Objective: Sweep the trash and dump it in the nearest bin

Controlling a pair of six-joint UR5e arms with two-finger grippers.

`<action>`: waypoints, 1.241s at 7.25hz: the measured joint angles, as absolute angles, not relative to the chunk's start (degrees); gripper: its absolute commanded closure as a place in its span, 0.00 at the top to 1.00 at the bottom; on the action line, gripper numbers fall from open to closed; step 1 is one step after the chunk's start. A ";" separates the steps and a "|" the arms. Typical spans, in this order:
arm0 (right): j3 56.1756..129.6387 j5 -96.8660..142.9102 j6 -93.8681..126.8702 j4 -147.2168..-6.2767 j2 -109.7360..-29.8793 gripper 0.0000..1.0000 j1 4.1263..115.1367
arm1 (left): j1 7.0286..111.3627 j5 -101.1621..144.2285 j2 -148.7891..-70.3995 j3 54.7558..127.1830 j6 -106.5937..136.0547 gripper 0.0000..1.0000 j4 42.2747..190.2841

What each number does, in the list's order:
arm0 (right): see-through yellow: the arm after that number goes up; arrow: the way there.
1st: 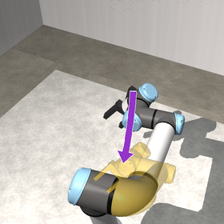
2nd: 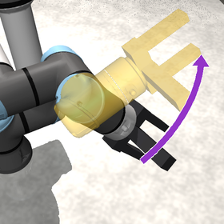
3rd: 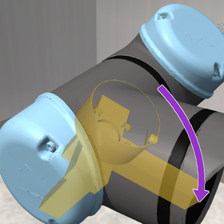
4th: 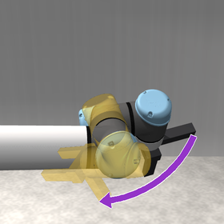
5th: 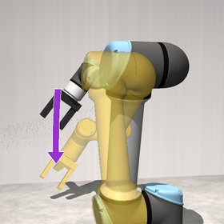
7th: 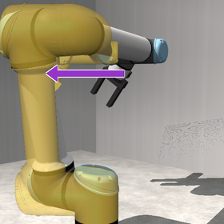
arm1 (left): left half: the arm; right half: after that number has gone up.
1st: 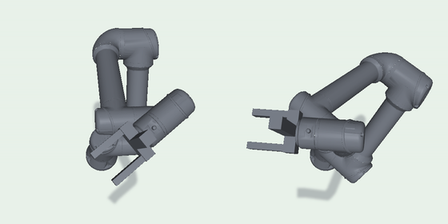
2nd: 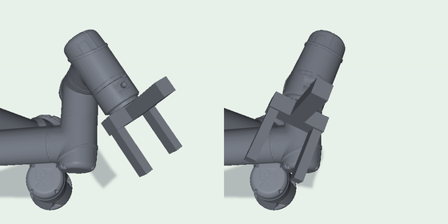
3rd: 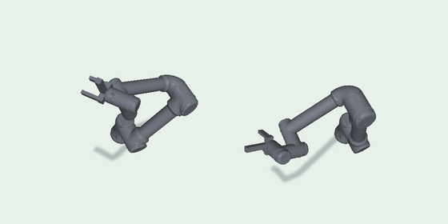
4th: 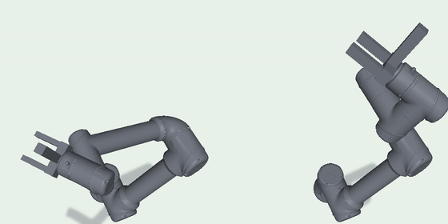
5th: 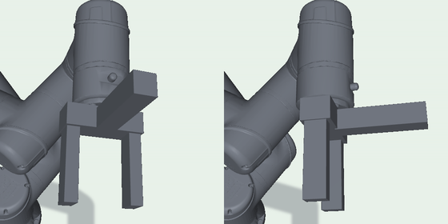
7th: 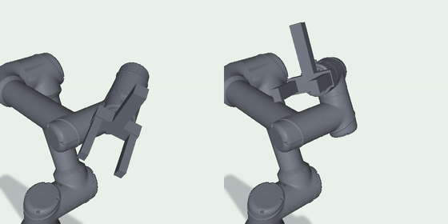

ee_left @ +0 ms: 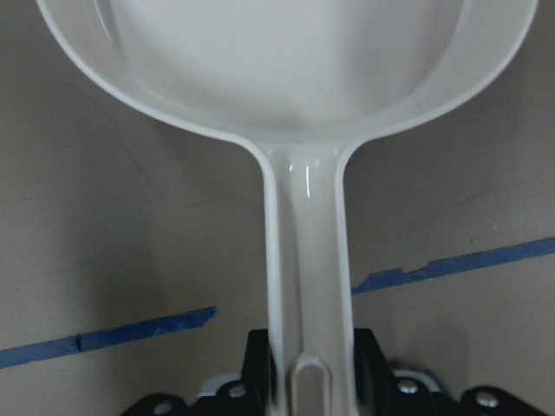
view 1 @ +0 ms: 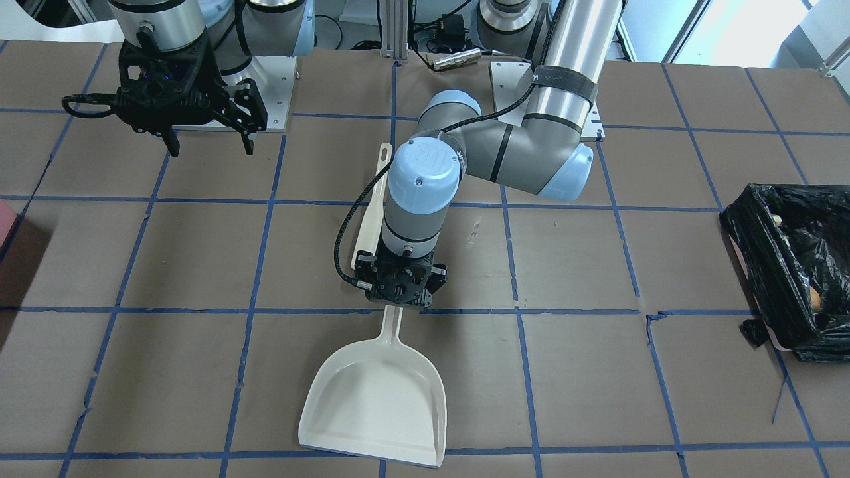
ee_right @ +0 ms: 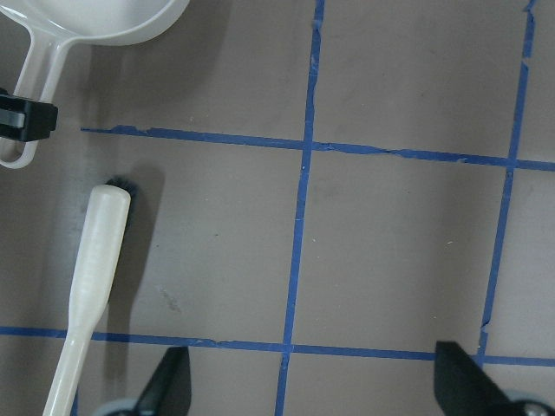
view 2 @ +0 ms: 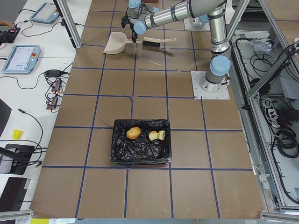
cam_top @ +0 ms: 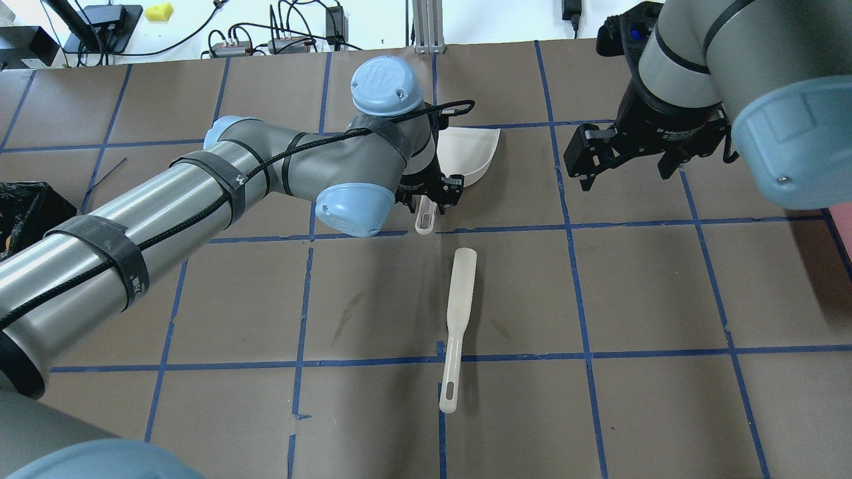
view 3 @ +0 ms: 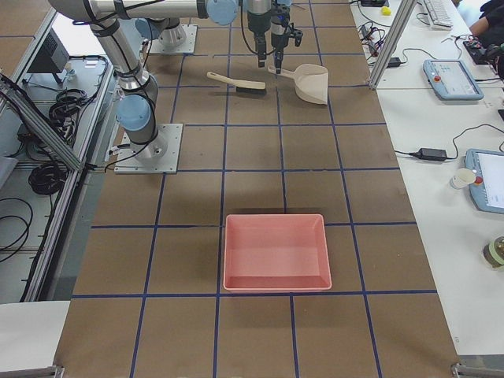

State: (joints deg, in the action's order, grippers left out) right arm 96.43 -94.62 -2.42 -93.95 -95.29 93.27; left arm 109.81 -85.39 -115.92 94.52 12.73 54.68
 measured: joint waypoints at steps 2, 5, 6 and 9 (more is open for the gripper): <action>96.51 -97.99 -2.87 -93.96 -95.28 1.00 93.33 | 108.79 -85.70 -113.95 94.34 13.04 1.00 55.74; 96.54 -92.56 -2.30 -94.04 -95.87 1.00 93.54 | 101.36 -86.10 -105.40 94.11 8.69 1.00 66.72; 96.63 -89.38 -2.19 -94.30 -96.24 1.00 93.79 | 98.21 -86.12 -101.51 93.50 5.32 1.00 73.45; 96.78 -88.02 -2.51 -95.38 -96.27 1.00 93.35 | 90.88 -87.93 -94.82 84.12 -3.30 1.00 95.37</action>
